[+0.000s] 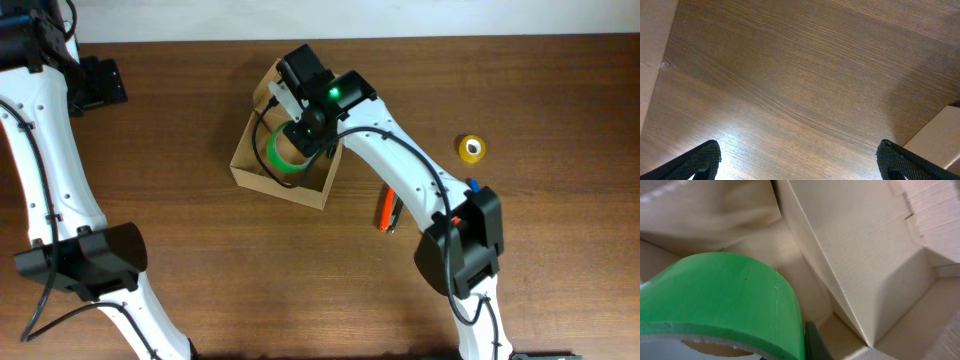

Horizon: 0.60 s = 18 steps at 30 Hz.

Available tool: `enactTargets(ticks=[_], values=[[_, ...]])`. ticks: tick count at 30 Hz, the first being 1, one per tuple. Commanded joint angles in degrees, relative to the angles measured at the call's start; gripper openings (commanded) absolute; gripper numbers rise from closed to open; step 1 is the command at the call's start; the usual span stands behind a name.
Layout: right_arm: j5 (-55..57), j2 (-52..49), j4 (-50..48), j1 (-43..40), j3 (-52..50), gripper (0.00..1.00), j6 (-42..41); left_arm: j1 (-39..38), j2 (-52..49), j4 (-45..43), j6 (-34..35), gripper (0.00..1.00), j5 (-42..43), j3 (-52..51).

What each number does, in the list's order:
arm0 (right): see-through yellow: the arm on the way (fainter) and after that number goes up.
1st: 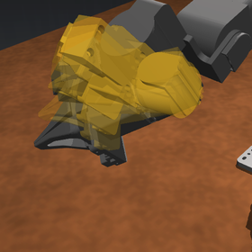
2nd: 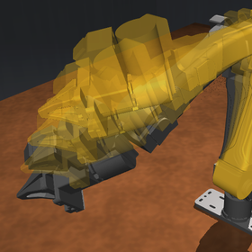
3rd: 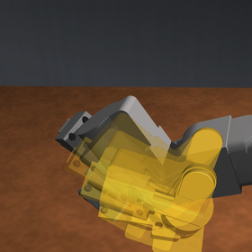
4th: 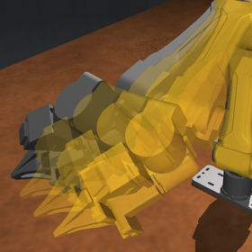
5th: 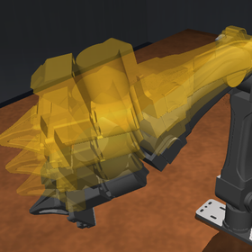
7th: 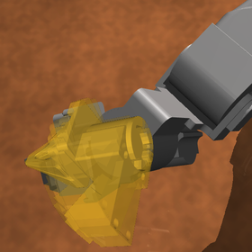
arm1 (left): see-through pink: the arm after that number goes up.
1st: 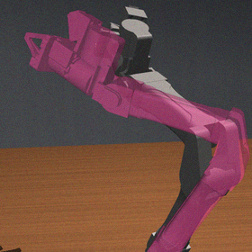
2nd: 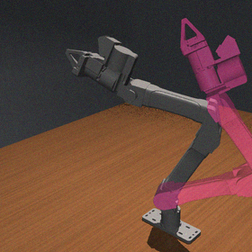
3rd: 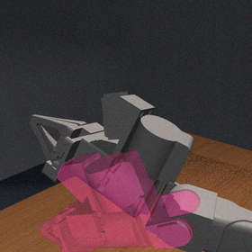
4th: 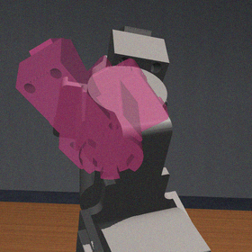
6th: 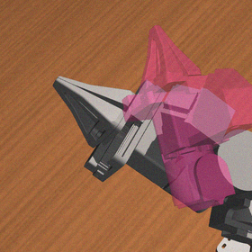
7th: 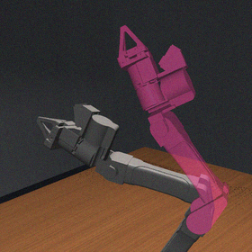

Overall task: Pack container
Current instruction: 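Carry the green tape roll left over the cardboard box, then lower the green tape into the box and open the right gripper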

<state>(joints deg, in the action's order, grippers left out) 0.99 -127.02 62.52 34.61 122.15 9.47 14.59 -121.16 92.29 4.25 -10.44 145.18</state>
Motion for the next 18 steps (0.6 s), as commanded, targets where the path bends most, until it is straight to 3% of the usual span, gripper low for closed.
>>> enactTargets(ticks=[1,18], values=[[0.8,-2.0,-0.2,0.2,1.4,0.04,0.2,0.2,1.1,-0.1,-0.7,0.99,0.6,0.7],[2.5,-6.0,1.7,-1.9,0.9,0.04,0.2,0.2,1.1,-0.1,-0.7,0.99,0.6,0.7]])
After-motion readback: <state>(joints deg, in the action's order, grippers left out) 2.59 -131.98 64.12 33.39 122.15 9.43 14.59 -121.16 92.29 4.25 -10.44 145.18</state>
